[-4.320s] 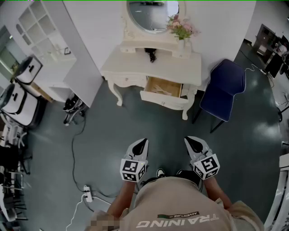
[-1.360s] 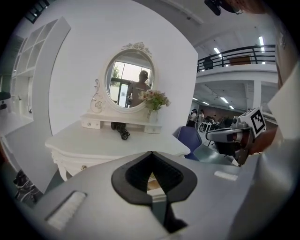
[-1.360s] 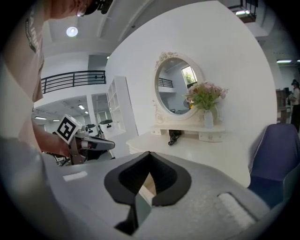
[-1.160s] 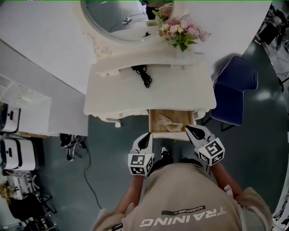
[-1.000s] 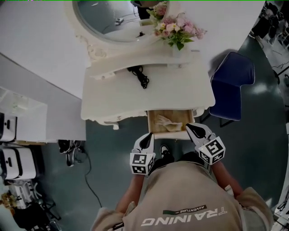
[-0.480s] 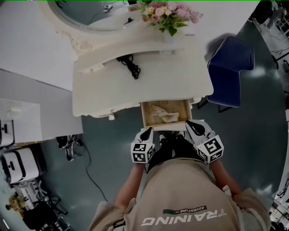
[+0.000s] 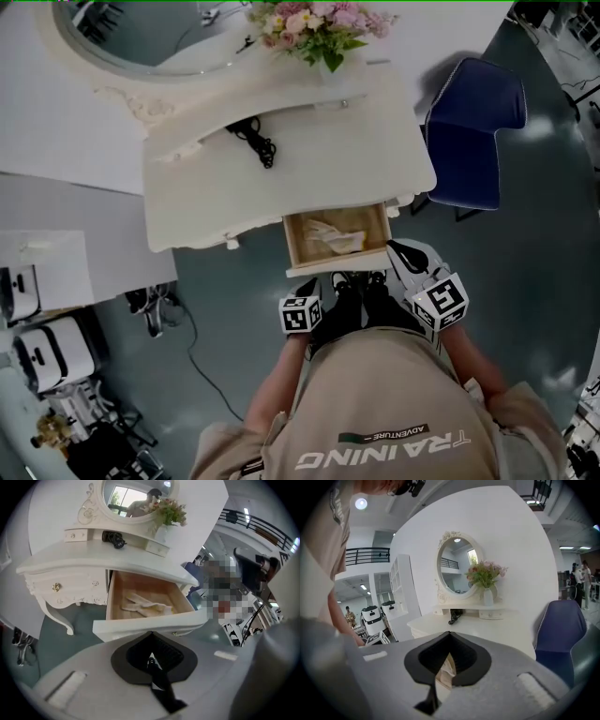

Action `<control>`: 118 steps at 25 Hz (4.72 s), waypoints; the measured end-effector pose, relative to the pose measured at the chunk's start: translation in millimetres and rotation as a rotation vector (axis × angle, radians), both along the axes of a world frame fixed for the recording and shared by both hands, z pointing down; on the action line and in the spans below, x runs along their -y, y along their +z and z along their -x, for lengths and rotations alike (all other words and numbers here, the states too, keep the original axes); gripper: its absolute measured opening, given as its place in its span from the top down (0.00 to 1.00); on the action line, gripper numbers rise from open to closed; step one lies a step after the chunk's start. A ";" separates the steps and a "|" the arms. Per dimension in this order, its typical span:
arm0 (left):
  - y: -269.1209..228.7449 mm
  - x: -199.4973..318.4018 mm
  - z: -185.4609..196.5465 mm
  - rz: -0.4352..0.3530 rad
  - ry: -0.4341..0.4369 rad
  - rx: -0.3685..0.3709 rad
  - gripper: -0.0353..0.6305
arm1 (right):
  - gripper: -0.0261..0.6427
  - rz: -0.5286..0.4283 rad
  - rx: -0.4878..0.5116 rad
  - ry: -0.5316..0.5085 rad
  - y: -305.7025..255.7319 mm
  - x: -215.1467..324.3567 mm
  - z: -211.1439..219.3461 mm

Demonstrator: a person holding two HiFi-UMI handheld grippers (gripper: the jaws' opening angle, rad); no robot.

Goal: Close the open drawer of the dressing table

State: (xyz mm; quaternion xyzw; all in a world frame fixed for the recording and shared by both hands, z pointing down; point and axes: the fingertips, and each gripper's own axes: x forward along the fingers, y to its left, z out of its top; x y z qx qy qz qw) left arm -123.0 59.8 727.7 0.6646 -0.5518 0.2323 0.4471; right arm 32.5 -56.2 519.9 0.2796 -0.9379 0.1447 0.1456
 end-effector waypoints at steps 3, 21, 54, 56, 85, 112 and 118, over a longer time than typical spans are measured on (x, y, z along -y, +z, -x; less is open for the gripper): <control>17.6 -5.1 -2.5 0.046 -0.015 0.002 0.92 | 0.96 0.000 0.010 0.007 -0.1 2.2 -7.2; 30.2 13.9 2.0 0.049 -0.067 0.010 0.92 | 0.96 -0.054 -0.053 -0.080 -6.4 -4.2 0.0; 34.5 96.0 27.4 0.078 0.045 0.015 0.92 | 0.96 -0.001 -0.066 -0.036 -8.7 51.8 24.3; 34.8 104.2 29.2 0.074 0.043 0.013 0.92 | 0.96 0.006 -0.070 -0.028 -6.6 57.0 21.9; 31.8 179.0 54.8 0.027 -0.066 -0.012 0.92 | 0.96 0.082 -0.123 0.023 7.8 83.3 1.2; -159.8 139.6 47.0 -0.352 -0.110 -0.013 0.92 | 0.96 -0.023 -0.068 -0.114 1.1 50.6 23.8; -217.4 143.4 48.8 -0.488 -0.096 0.036 0.92 | 0.96 -0.100 -0.025 -0.135 -35.4 55.0 34.8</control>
